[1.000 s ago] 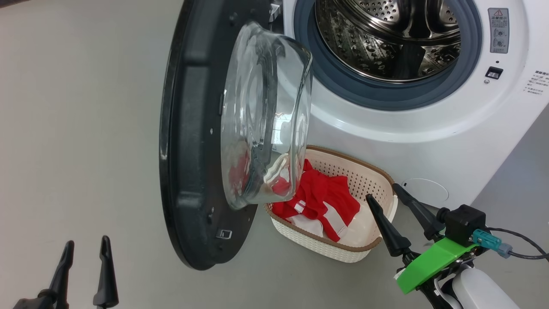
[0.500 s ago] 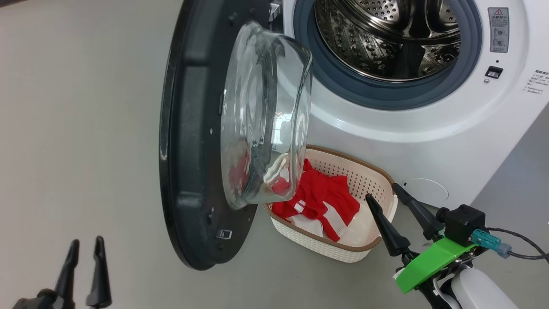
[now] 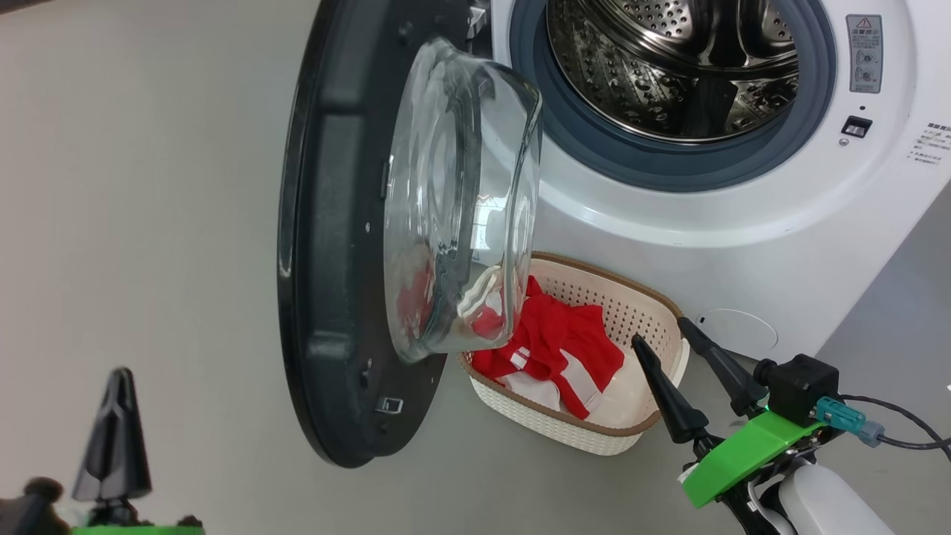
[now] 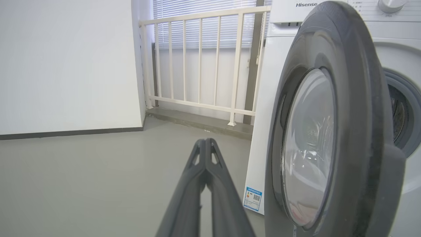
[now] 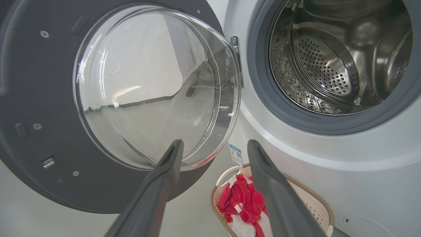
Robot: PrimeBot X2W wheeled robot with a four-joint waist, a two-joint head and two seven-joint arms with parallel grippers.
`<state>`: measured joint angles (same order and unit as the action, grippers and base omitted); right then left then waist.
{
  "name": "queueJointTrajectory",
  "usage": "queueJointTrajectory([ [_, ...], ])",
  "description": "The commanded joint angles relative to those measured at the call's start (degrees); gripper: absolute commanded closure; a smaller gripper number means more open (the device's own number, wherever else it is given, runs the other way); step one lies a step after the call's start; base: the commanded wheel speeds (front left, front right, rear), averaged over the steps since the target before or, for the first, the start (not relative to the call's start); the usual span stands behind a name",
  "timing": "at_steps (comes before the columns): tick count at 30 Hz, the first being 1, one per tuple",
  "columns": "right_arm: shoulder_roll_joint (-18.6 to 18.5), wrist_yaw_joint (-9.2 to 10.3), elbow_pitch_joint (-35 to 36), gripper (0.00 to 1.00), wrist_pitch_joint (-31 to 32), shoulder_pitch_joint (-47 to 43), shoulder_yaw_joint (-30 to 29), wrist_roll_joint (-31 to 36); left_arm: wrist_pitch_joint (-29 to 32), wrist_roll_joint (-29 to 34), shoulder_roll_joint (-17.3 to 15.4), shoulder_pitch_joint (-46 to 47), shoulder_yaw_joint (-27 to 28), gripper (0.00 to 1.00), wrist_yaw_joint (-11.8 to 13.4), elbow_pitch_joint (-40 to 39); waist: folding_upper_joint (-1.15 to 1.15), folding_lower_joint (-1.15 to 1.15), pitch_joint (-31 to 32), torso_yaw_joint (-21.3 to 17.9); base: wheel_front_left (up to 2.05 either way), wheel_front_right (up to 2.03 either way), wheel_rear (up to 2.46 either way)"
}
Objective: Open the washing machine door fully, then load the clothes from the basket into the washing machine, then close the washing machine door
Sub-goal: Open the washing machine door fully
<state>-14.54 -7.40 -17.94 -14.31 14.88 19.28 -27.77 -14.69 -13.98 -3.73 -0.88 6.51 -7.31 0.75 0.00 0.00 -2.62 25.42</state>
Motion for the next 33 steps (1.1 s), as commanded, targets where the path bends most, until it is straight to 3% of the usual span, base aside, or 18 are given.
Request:
queueJointTrajectory([
  [1, 0.2, -0.09, 1.3, 0.00, -0.7, -0.3, 0.6, 0.4, -0.3, -0.6, -1.3, 2.8, 2.5, 1.00, -0.2, -2.8, 0.00, 0.00, -0.1, 0.0, 0.00, 0.00, 0.00],
  [9, 0.6, -0.09, 1.3, 0.00, -0.7, -0.3, 0.6, 0.2, -0.3, 1.0, -1.5, 4.6, 1.5, 1.00, -0.2, -12.9, 0.00, 0.00, -0.1, -0.5, 0.00, 0.00, 0.00],
  [19, 1.7, -0.09, 1.4, 0.00, -0.7, -0.5, 0.5, -0.2, -0.3, 4.6, -2.7, 5.7, -8.7, 1.00, -0.2, -27.7, 0.00, 0.00, 0.0, -1.6, 0.00, 0.00, 0.00],
  [25, 1.6, -0.09, 1.6, 0.00, -0.7, -0.6, 0.5, -0.3, -0.3, 4.3, -3.7, 4.5, -15.6, 1.00, -0.2, -28.3, 0.00, 0.00, -0.3, -2.0, 0.00, 0.00, 0.00],
  [33, 1.6, -0.09, 1.8, 0.00, -0.7, -0.6, 0.7, -0.5, -0.3, 1.3, -4.3, 3.4, -23.3, 1.00, -0.2, -21.4, 0.00, 0.00, -0.4, -2.9, 0.00, 0.00, 0.00],
])
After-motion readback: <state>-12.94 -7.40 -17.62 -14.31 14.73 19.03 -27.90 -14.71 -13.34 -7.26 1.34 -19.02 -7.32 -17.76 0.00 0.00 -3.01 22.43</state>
